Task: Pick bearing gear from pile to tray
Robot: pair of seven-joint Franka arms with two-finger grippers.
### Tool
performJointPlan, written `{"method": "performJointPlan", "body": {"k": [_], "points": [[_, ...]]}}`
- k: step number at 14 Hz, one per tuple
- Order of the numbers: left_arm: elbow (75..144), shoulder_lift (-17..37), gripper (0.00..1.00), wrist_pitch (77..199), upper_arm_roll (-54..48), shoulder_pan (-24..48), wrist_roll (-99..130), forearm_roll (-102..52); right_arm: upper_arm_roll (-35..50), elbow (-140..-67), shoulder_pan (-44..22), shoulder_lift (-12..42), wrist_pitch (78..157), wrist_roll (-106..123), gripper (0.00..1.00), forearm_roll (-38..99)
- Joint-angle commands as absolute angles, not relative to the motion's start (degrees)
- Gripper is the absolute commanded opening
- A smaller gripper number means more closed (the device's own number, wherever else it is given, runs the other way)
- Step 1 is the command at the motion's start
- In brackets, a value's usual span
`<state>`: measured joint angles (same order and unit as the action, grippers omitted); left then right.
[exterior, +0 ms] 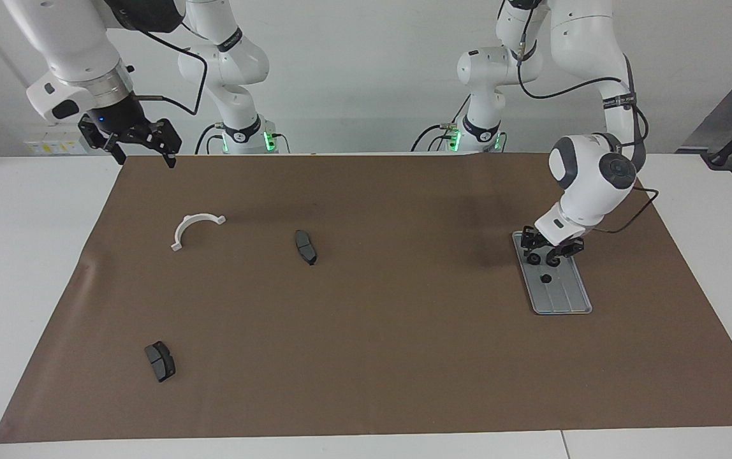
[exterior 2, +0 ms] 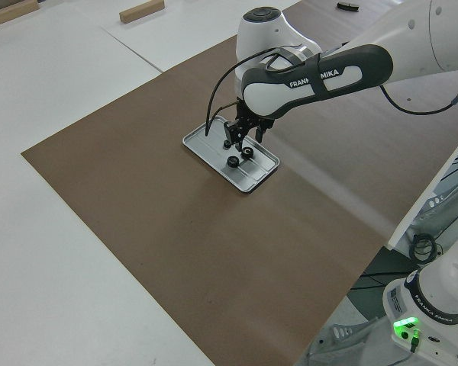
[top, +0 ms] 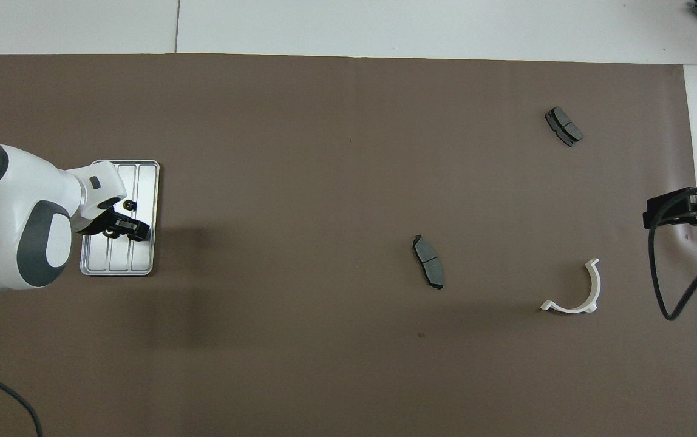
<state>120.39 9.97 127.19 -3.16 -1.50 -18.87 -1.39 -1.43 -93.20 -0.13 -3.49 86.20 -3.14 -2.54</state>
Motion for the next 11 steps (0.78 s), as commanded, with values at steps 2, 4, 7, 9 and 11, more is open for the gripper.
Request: {"method": "performJointPlan", "body": {"k": [2, 4, 7, 9, 11], "points": [[119.3, 7.1, 1.0, 124.9, -3.5, -1.7, -19.4, -1.7, -1.3, -94.3, 0.3, -4.6, 86.9, -2.4, 1.0, -1.4], [112.1, 6.8, 1.0, 116.2, -3.5, -1.6, -19.1, -1.8, -1.4, -94.2, 0.3, -4.5, 86.9, -2.4, 1.0, -1.4], [101.6, 7.1, 1.0, 105.1, -3.6, -1.4, -18.6, -1.8, -1.4, -94.2, 0.3, -4.5, 86.9, -2.4, 1.0, -1.4], [96.3, 6.7, 1.0, 99.4, -3.8, -1.5, -17.4, -1.8, -1.4, -94.2, 0.3, -4.5, 86.9, -2.4, 1.0, -1.4], [88.6, 6.7, 1.0, 90.4, -3.5, -1.6, -17.4, -1.8, -1.3, -94.2, 0.3, -4.5, 86.9, -2.4, 1.0, -1.4]]}}
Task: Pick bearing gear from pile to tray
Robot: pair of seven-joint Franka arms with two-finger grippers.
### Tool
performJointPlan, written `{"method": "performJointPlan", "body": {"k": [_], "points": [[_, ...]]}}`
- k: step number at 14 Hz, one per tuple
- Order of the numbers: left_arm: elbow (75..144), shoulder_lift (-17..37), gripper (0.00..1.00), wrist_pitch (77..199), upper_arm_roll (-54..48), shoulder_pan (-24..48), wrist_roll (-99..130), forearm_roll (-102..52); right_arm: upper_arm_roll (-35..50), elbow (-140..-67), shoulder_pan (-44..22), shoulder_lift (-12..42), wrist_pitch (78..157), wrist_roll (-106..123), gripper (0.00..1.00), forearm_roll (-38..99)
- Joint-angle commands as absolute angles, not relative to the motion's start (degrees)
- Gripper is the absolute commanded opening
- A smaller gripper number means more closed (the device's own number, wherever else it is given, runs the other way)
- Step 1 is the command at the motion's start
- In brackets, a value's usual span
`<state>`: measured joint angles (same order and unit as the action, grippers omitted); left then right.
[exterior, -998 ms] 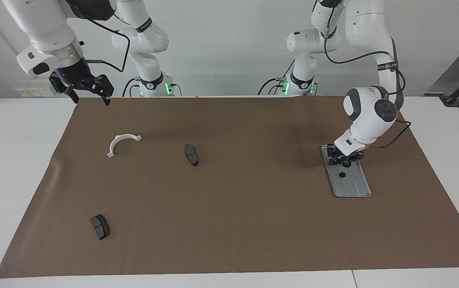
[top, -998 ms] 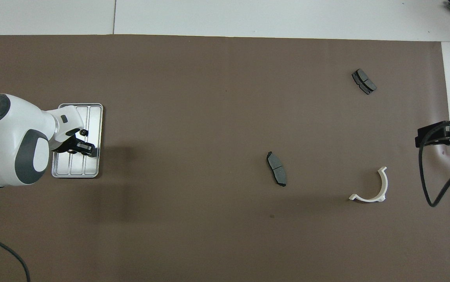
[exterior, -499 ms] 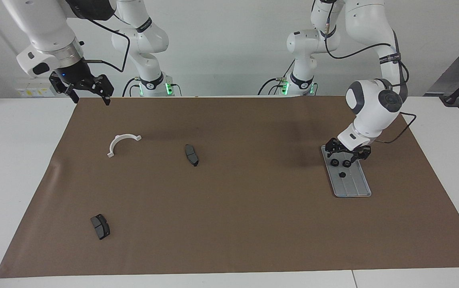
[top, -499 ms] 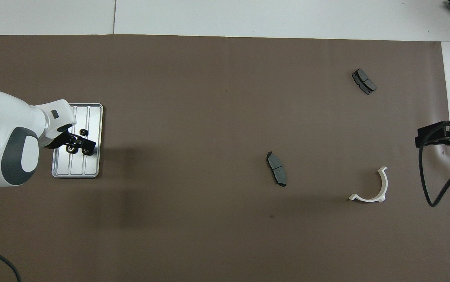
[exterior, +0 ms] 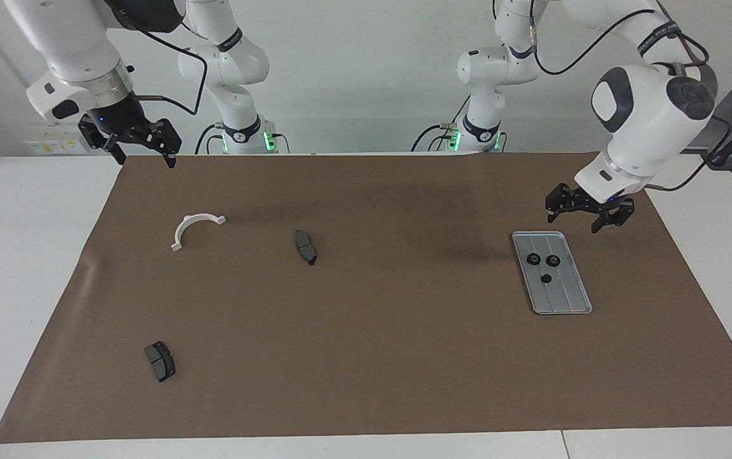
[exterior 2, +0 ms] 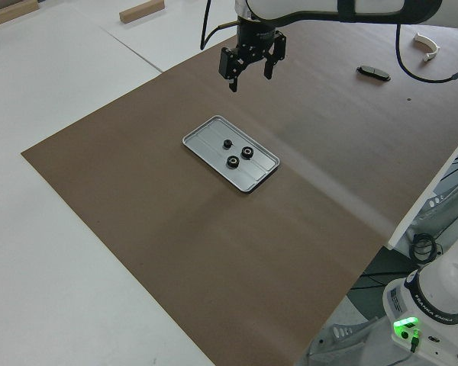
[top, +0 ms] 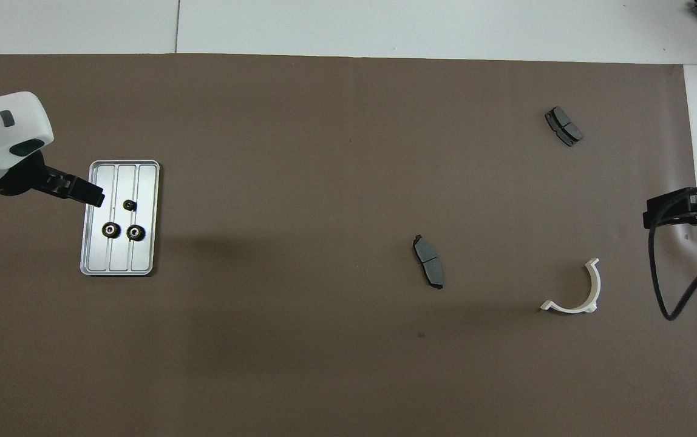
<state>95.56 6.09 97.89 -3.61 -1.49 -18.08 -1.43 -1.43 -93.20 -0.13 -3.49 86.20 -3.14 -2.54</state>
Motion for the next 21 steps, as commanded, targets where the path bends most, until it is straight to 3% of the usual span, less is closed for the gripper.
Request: {"method": "performJointPlan", "body": {"k": [1, 5, 10, 21], "points": [[86.2, 6.7, 1.0, 86.9, -3.4, -1.7, -17.3, -1.8, -1.4, -94.2, 0.3, -4.5, 86.9, -2.4, 1.0, -1.4], [82.1, 3.8, 1.0, 78.7, -3.3, -1.8, -17.1, -1.7, -1.3, -94.2, 0.3, -4.5, 86.9, -2.3, 1.0, -1.4], [83.4, 0.4, 1.0, 82.4, -3.9, -1.8, -13.5, -1.6, -1.3, -94.2, 0.2, -4.5, 86.9, -2.4, 1.0, -1.4], [86.2, -0.4, 1.0, 86.8, -3.8, -1.9, -11.2, -1.5, -1.3, -94.2, 0.2, -4.6, 86.8, -2.4, 1.0, -1.4]]}}
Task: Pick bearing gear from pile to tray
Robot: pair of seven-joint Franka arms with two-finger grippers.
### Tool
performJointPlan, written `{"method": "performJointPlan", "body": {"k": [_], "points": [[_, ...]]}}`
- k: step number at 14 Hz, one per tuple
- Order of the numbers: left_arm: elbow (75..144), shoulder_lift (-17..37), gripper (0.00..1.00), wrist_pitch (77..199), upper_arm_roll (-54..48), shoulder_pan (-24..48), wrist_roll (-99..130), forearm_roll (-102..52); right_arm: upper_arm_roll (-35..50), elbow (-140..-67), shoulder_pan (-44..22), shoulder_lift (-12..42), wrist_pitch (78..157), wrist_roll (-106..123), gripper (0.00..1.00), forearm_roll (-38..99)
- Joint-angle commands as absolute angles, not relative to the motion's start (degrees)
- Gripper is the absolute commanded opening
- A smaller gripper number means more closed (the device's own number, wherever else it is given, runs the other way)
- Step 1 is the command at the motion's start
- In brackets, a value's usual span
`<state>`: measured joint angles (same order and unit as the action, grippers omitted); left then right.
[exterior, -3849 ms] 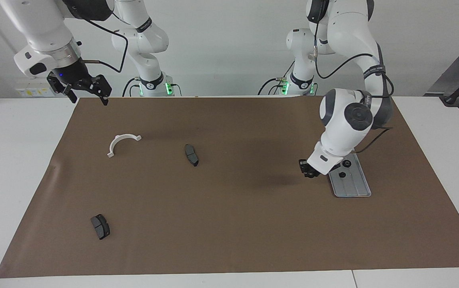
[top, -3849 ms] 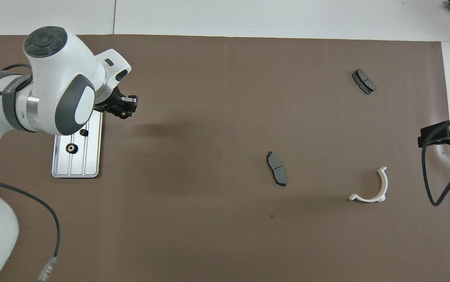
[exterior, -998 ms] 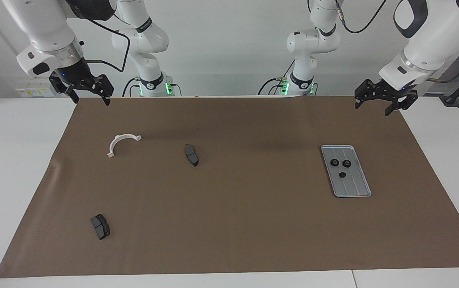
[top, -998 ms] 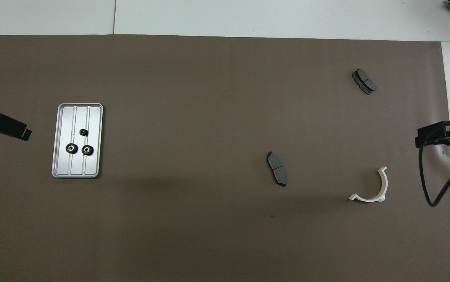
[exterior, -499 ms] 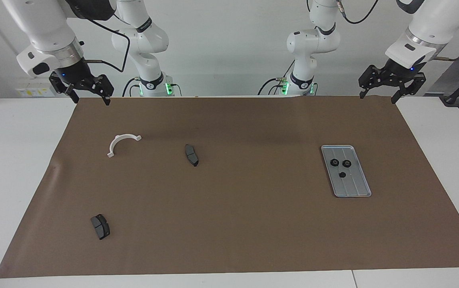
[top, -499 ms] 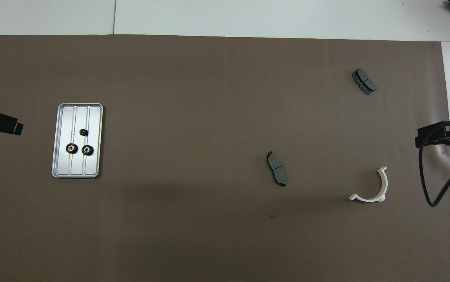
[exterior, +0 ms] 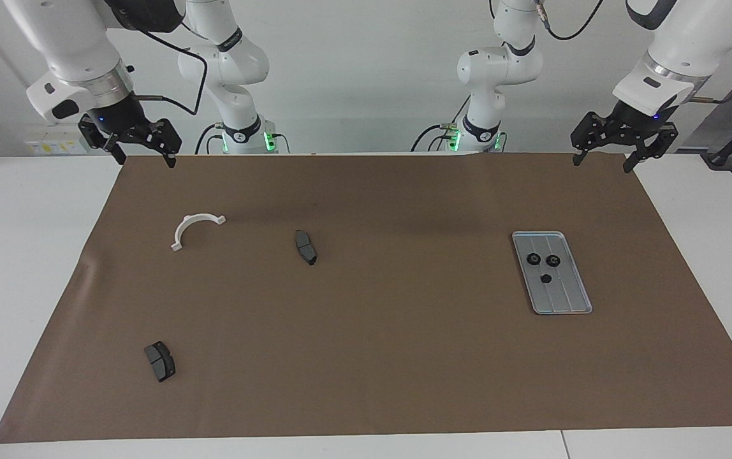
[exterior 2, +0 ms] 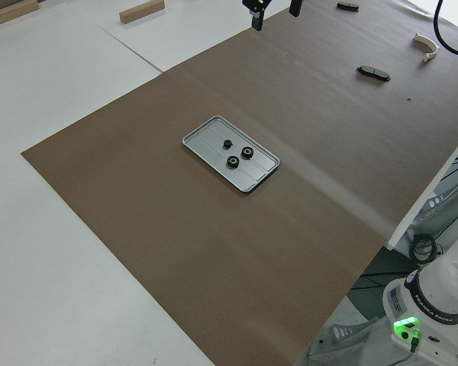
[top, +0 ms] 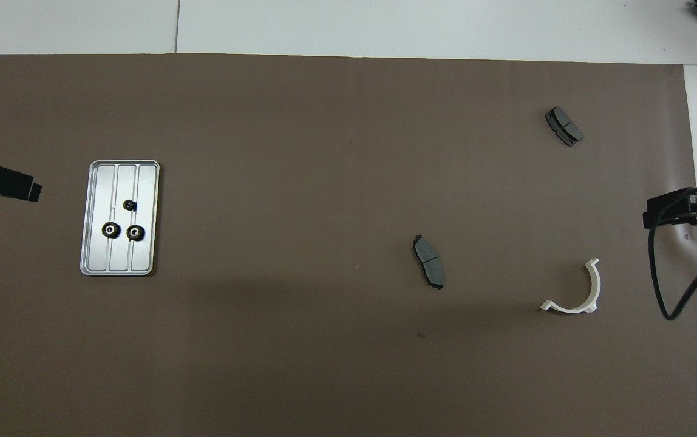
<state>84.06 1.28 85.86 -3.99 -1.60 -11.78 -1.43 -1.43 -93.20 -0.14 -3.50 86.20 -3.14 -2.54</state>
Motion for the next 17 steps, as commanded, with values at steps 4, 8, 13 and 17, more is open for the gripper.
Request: {"method": "performJointPlan", "body": {"k": [4, 8, 13, 17], "points": [[86.7, -0.8, 1.0, 86.6, -3.4, -2.8, -11.2, -1.4, -1.3, -94.2, 0.3, -4.5, 86.9, -2.5, 1.0, -1.4], [86.7, -0.8, 1.0, 86.7, -3.4, -2.8, -11.6, -1.1, -1.3, -94.2, 0.2, -4.5, 86.9, -2.5, 1.0, -1.4], [87.2, -1.2, 1.0, 86.8, -3.5, -2.8, -11.4, -1.1, -1.3, -94.3, 0.2, -4.5, 86.9, -2.5, 1.0, -1.4], [87.2, -1.2, 1.0, 86.7, -3.5, -2.8, -11.4, -1.1, -1.3, -94.3, 0.2, -4.6, 86.9, -2.4, 1.0, -1.4]]}}
